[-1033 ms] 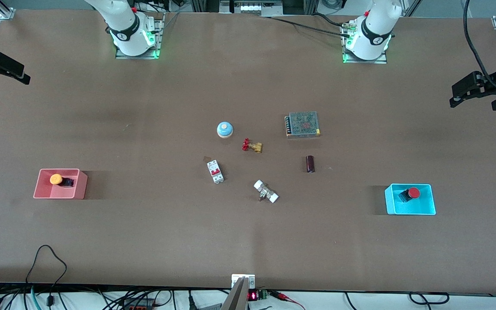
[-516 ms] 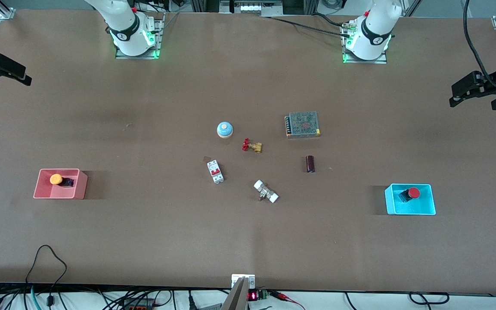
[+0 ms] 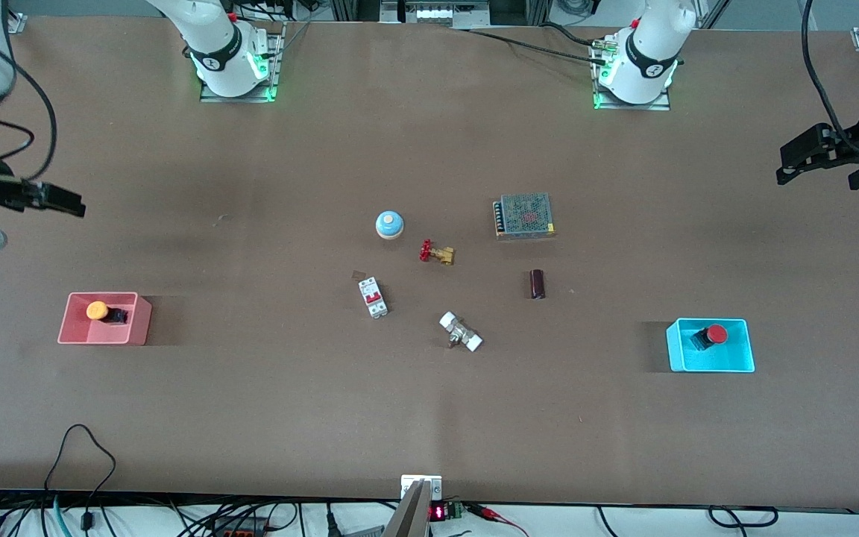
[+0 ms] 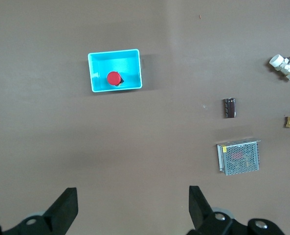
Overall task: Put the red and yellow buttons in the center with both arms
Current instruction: 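Reach the right gripper to the yellow button while the left gripper reaches the red button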
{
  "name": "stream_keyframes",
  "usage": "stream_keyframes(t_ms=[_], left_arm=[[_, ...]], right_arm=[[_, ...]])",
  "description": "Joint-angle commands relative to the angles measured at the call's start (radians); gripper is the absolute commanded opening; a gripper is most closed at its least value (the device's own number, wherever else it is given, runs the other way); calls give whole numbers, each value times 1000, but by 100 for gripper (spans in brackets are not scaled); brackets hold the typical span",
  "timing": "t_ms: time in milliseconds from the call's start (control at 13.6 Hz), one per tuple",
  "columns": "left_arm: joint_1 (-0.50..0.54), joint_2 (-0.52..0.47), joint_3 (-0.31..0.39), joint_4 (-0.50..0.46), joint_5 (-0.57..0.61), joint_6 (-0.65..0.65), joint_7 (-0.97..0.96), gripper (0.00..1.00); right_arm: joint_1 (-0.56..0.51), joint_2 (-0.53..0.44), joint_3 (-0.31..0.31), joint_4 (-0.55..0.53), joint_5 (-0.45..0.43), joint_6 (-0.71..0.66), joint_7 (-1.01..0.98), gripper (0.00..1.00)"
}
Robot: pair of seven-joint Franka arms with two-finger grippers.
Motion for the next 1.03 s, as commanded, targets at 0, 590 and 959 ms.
stream_keyframes(t_ms=[0, 590, 959], left_arm=[[9, 19, 0, -14, 9, -12, 16, 100], [63, 178, 6, -22, 61, 95, 23, 100], [114, 359, 6, -19, 50, 279, 72, 100]], right_arm=[[-83, 95, 4, 5, -17, 144, -77, 100], [-137, 338, 10, 2, -3, 488, -194, 100], [-148, 416, 36, -1, -3, 568, -191, 100]])
